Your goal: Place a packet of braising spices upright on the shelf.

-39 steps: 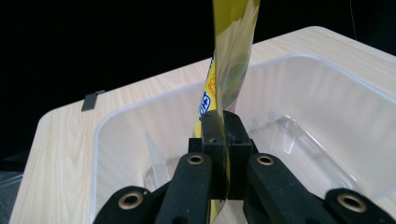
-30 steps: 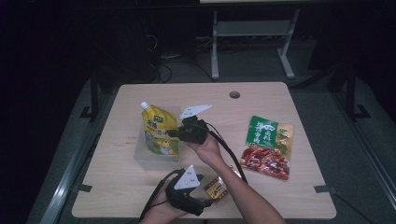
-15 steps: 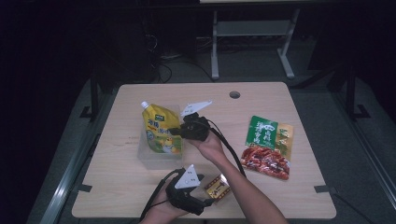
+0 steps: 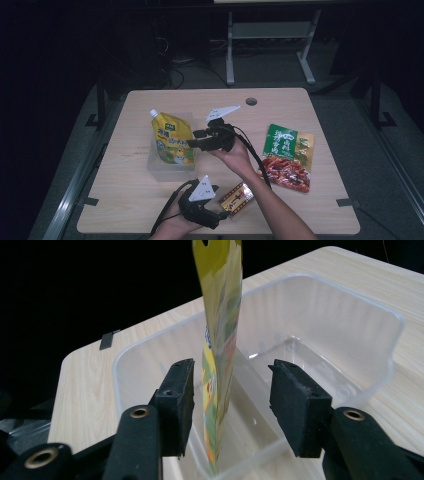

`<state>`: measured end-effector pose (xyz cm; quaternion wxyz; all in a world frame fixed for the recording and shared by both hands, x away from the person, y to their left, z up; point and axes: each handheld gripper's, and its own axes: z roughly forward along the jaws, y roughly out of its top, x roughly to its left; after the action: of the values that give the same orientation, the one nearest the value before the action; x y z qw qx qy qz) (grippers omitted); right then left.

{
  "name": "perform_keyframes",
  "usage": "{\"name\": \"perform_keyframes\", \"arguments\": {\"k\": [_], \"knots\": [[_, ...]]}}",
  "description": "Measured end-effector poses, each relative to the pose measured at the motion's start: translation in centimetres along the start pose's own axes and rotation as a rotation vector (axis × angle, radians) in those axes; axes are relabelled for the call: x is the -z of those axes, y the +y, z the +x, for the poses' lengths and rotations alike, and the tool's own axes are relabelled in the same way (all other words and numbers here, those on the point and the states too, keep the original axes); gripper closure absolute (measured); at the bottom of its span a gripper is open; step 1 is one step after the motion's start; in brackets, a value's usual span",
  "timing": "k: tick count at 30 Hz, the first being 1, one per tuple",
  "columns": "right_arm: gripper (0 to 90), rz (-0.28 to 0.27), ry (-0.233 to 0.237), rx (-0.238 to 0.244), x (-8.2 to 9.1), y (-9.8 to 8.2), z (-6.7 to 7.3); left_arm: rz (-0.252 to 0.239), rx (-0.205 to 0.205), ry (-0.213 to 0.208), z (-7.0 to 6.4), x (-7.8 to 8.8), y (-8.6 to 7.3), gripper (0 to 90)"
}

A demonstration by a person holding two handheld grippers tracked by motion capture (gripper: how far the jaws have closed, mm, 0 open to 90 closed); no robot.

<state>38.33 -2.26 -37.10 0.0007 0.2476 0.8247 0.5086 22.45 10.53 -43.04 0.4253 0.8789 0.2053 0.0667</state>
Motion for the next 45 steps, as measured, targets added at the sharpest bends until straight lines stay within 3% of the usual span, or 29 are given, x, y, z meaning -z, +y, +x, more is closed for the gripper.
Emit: {"name": "perform_keyframes", "arguments": {"k": [8, 16, 23, 33, 41, 45], "knots": [[45.1, 0.021, -0.020, -0.003, 2.5, -0.8, 0.3, 0.024, -0.014, 0.010, -0.3, -0.4, 0.1, 17.8], [41.2, 0.033, -0.092, -0.009, 6.0, -2.5, 0.3, 0.075, -0.038, 0.017, -0.8, -1.7, 0.2, 17.8], [39.9, 0.047, -0.136, -0.041, 8.3, -4.9, -0.1, 0.122, -0.058, 0.057, -1.3, -2.8, -0.1, 17.6], [35.9, 0.057, -0.195, -0.091, 10.8, -8.2, -0.2, 0.167, -0.063, 0.080, -1.3, -4.2, -0.4, 17.8], [34.1, 0.047, -0.238, -0.150, 12.7, -10.8, 0.0, 0.189, -0.071, 0.073, -1.3, -4.6, -0.3, 25.2], [33.0, 0.046, -0.259, -0.157, 13.3, -12.2, 0.1, 0.195, -0.054, 0.072, -1.0, -4.6, -0.2, 30.3]]}}
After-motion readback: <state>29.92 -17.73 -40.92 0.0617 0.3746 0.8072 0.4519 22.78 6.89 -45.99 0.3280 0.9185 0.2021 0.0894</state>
